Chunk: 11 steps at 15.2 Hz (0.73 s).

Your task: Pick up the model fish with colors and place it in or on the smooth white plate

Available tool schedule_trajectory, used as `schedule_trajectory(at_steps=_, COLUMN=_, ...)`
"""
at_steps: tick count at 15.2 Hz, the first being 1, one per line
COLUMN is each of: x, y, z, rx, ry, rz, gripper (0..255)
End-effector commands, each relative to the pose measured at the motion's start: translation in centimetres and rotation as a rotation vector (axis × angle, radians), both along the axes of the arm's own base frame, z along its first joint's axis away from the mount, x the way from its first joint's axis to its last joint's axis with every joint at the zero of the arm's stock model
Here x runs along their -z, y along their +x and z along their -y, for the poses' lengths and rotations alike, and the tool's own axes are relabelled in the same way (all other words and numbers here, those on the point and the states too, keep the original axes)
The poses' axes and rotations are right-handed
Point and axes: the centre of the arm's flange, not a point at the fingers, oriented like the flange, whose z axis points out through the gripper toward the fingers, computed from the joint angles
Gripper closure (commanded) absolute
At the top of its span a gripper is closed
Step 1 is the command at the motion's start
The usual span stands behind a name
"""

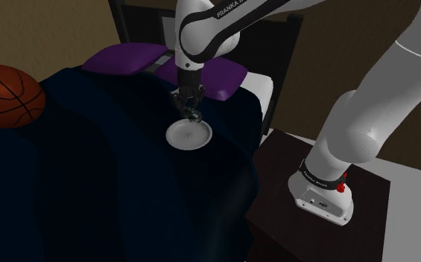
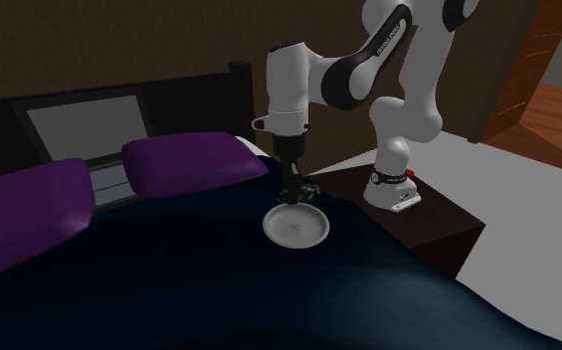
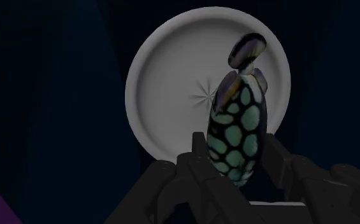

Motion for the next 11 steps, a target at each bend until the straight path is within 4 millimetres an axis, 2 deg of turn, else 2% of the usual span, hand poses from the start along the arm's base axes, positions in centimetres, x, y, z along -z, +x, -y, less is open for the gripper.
schedule_trajectory(at_steps=1, x=0.9, y=0.4, z=-0.3, rx=0.0, ry=0.0, rz=0.0, gripper=255)
schedule_trajectory(at_steps=11, x=6.2, y=0.4, z=-0.3, rx=0.0, ry=0.0, rz=0.0, gripper=255)
